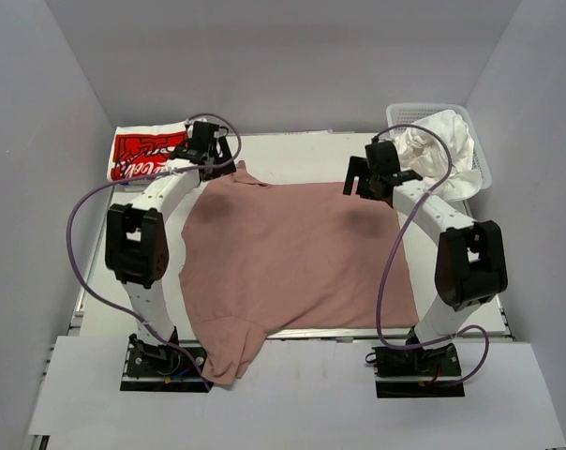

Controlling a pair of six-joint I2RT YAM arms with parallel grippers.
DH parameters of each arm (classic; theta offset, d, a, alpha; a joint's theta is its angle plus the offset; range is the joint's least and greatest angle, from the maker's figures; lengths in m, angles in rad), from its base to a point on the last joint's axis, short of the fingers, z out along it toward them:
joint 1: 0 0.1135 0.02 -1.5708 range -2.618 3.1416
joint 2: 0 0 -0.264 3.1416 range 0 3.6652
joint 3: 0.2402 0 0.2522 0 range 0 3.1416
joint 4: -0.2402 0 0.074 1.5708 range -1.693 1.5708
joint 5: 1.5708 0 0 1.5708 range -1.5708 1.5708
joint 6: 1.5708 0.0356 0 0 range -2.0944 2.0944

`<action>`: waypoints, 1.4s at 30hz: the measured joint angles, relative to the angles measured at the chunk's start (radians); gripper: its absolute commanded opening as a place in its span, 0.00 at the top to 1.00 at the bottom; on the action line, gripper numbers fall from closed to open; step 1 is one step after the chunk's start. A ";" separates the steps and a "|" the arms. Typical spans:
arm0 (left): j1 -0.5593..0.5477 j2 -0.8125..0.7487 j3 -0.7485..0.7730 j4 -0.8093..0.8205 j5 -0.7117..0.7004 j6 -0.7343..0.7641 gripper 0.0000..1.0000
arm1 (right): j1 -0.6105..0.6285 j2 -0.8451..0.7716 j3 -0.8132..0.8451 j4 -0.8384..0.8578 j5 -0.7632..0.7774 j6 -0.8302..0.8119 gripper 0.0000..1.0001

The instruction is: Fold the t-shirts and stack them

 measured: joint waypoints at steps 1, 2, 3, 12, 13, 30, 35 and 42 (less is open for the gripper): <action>-0.001 -0.028 -0.041 0.003 0.013 -0.002 0.00 | 0.000 -0.013 -0.028 0.007 -0.013 0.000 0.10; -0.001 -0.046 -0.075 0.011 0.026 -0.003 0.00 | 0.000 -0.024 -0.060 0.014 -0.028 0.000 0.10; -0.002 -0.058 -0.111 0.016 0.040 -0.004 0.00 | 0.001 -0.029 -0.084 0.014 -0.037 0.000 0.10; -0.006 0.002 -0.262 -0.021 0.119 -0.014 0.00 | 0.002 -0.003 -0.219 0.021 -0.078 -0.027 0.10; -0.006 0.015 -0.262 -0.021 0.119 -0.014 0.00 | 0.002 0.009 -0.219 0.033 -0.079 -0.032 0.10; 0.011 0.657 0.723 -0.159 0.080 0.099 0.00 | -0.063 0.648 0.609 -0.027 -0.098 -0.148 0.10; 0.015 0.655 0.716 -0.098 0.133 0.135 0.00 | -0.082 0.718 0.771 -0.084 -0.155 -0.252 0.10; 0.013 0.539 0.672 -0.119 0.187 0.160 0.00 | -0.032 0.478 0.607 -0.087 -0.212 -0.313 0.10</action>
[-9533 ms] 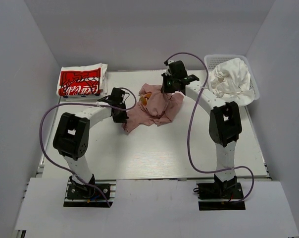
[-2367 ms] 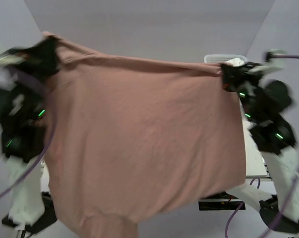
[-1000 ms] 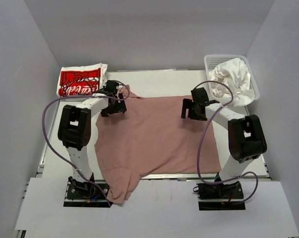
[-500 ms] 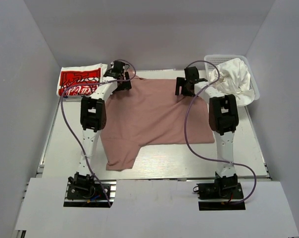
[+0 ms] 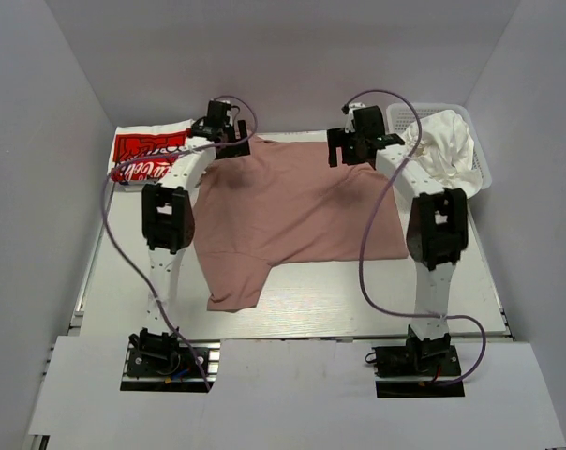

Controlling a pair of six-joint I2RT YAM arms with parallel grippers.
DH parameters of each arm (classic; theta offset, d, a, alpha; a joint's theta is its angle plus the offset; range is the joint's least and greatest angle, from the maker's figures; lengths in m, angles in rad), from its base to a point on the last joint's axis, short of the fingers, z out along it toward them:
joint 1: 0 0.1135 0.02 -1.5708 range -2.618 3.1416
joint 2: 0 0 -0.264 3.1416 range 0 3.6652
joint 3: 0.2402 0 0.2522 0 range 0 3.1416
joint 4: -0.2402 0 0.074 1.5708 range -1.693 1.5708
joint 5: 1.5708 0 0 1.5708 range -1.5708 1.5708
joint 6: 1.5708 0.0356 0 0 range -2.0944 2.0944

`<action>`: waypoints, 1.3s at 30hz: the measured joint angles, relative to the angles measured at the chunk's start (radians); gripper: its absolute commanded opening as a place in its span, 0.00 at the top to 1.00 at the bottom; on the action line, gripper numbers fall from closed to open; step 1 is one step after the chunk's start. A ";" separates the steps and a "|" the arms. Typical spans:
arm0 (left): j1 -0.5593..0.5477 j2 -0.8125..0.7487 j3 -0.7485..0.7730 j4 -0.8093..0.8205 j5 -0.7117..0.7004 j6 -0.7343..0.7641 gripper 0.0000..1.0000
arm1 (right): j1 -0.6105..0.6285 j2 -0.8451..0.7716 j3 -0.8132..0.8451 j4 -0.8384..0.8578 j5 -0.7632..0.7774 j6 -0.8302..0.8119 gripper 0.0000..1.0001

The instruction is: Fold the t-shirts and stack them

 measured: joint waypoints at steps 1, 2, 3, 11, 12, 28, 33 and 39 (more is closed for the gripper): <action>-0.002 -0.061 -0.050 -0.007 0.001 -0.003 0.00 | 0.010 -0.068 -0.058 0.010 -0.003 0.002 0.10; -0.004 -0.136 -0.122 -0.006 0.001 -0.011 0.00 | 0.020 -0.157 -0.137 0.031 -0.006 0.010 0.10; -0.006 -0.237 -0.226 -0.007 0.000 -0.027 0.00 | 0.032 -0.247 -0.222 0.056 -0.012 0.023 0.10; -0.025 -1.125 -1.212 0.034 0.025 -0.314 0.00 | 0.030 -0.732 -0.887 0.317 -0.009 0.228 0.10; -0.025 -1.194 -1.306 0.015 0.027 -0.350 0.00 | 0.027 -0.764 -0.962 0.333 -0.009 0.250 0.10; -0.025 -1.669 -1.900 -0.182 0.224 -0.680 0.02 | 0.026 -0.987 -1.202 0.384 0.077 0.461 0.10; -0.032 -1.587 -1.889 -0.144 0.260 -0.693 0.40 | 0.025 -0.985 -1.202 0.384 0.092 0.471 0.10; -0.043 -1.531 -1.908 -0.080 0.266 -0.688 0.81 | 0.025 -0.969 -1.202 0.360 0.125 0.472 0.10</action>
